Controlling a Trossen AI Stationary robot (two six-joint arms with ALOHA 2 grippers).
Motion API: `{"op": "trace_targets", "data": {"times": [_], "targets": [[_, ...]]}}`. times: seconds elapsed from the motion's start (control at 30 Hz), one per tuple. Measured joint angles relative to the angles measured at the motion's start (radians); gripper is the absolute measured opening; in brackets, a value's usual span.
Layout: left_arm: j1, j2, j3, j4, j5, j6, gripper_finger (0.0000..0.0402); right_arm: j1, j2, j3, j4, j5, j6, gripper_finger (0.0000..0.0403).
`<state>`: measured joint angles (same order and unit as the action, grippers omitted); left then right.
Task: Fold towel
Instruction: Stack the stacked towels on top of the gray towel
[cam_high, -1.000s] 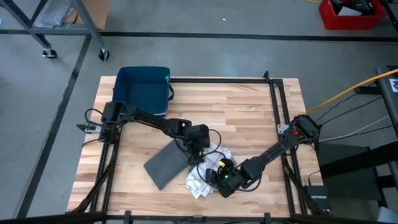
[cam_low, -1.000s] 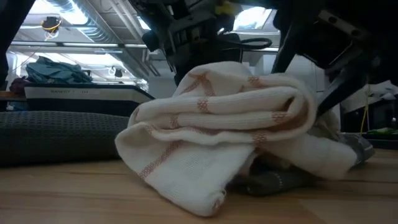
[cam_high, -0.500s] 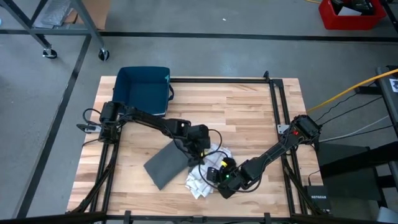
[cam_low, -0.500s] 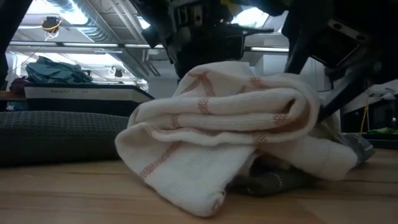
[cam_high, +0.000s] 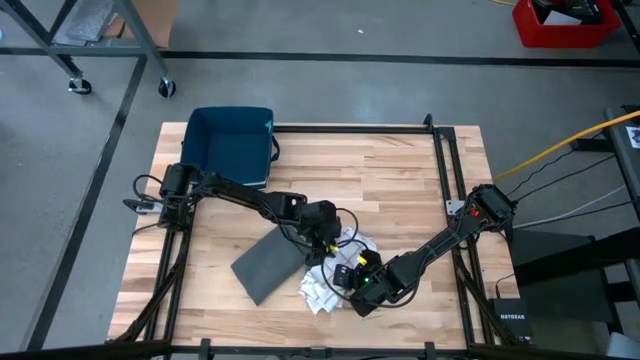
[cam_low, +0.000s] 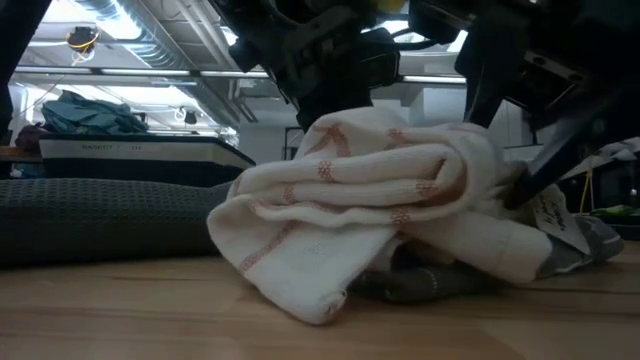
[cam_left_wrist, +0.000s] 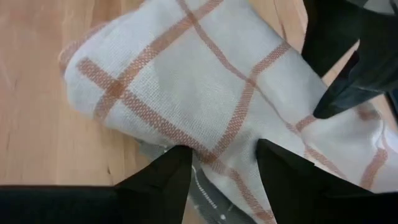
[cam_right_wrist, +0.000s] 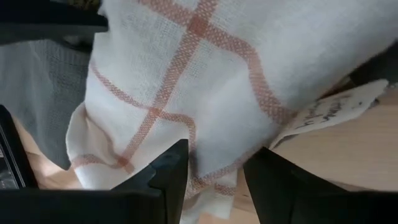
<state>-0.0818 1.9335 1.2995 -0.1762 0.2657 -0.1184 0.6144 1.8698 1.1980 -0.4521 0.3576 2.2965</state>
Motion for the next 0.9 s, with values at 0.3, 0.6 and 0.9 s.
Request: {"op": "trace_targets", "data": {"times": [0.3,0.6,0.9], "targets": [[-0.005,0.0,0.0,0.001,-0.001,0.042,0.0173,0.0,0.0,0.0,-0.002,-0.009,-0.077,0.0152],[-0.01,0.0,0.0,0.002,-0.001,0.042,0.0173,0.0,0.0,0.0,-0.007,-0.011,-0.11,0.0152],[-0.01,0.001,0.0,-0.007,-0.008,0.081,0.0173,-0.017,0.002,0.0,-0.008,-0.12,-0.167,0.0173]]}}
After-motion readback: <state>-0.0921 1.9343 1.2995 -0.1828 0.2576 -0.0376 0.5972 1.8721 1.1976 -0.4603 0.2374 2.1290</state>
